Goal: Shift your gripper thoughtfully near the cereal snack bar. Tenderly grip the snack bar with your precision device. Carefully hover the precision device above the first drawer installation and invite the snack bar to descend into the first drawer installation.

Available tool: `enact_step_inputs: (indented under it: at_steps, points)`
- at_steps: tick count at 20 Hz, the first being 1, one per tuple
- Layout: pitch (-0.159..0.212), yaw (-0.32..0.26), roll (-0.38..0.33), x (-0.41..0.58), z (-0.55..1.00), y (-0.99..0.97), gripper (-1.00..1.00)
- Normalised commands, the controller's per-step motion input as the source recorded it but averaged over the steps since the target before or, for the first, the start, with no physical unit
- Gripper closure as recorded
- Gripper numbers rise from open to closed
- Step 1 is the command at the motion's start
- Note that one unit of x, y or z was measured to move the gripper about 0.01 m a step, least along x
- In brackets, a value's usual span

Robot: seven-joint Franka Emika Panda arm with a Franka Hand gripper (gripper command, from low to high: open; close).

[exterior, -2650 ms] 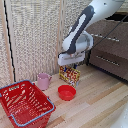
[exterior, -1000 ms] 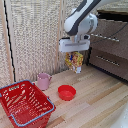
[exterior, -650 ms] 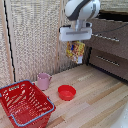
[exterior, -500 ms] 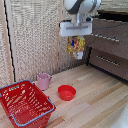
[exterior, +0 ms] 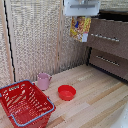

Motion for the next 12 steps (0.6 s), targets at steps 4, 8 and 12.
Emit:
enact_step_inputs:
  at_steps: [4, 8, 12]
  points:
    - [0.000, -0.017, -0.048, 0.107, 1.00, -0.26, 1.00]
    - [0.000, 0.000, -0.053, 0.084, 0.95, -0.44, 1.00]
    - [0.005, 0.004, -0.067, 0.007, 0.83, -0.54, 1.00]
